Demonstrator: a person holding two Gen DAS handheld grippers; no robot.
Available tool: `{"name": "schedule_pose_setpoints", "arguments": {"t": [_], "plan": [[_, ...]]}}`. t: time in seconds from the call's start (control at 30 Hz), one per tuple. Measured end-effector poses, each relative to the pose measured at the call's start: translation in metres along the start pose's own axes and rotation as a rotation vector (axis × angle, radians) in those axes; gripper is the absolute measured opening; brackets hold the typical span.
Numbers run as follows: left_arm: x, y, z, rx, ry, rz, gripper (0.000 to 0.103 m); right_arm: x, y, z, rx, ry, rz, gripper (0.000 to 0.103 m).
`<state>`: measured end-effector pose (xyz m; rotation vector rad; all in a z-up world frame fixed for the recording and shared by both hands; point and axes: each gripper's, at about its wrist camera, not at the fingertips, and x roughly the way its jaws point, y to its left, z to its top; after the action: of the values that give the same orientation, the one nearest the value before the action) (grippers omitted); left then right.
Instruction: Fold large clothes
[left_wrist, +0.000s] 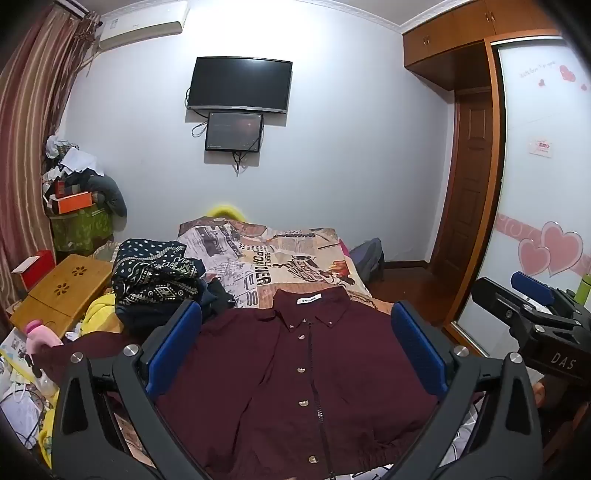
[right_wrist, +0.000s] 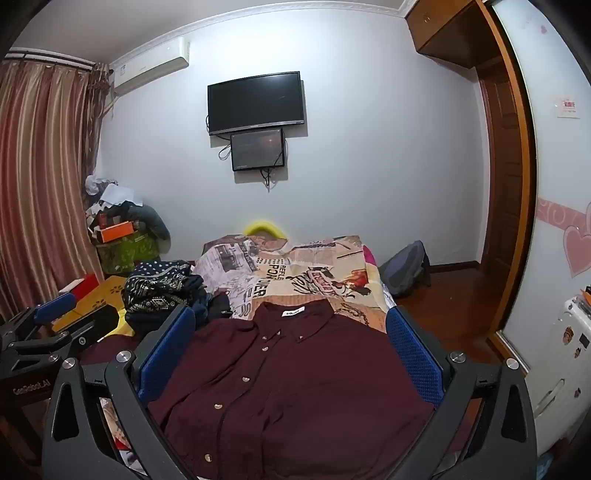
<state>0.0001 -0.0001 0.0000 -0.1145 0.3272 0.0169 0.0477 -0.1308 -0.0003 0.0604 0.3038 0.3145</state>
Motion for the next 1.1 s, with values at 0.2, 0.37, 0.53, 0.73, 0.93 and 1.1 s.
{"name": "schedule_pose_setpoints", "arguments": {"t": [0.2,0.37,0.53,0.73,0.93,1.1], "plan": [[-0.001,0.001,0.000,-0.005,-0.002,0.003,0.103,0.001,0.001,0.000,-0.002,0.003,0.000,0.103],[-0.001,0.002,-0.004,-0.010,-0.004,0.006,0.103,0.002,0.000,0.001,-0.001,0.006,-0.004,0.103],[0.007,0.008,-0.004,-0.011,0.009,0.010,0.103,0.001,0.001,-0.004,0.000,0.007,-0.005,0.103],[0.009,0.010,-0.005,-0.010,0.009,0.009,0.103,0.004,0.003,-0.004,-0.001,0.015,-0.004,0.103],[0.009,0.008,-0.005,-0.005,0.006,0.015,0.103,0.004,0.003,-0.004,0.002,0.017,-0.003,0.102],[0.010,0.008,-0.006,-0.007,0.006,0.017,0.103,0.004,0.002,-0.003,0.003,0.017,-0.003,0.103]]}}
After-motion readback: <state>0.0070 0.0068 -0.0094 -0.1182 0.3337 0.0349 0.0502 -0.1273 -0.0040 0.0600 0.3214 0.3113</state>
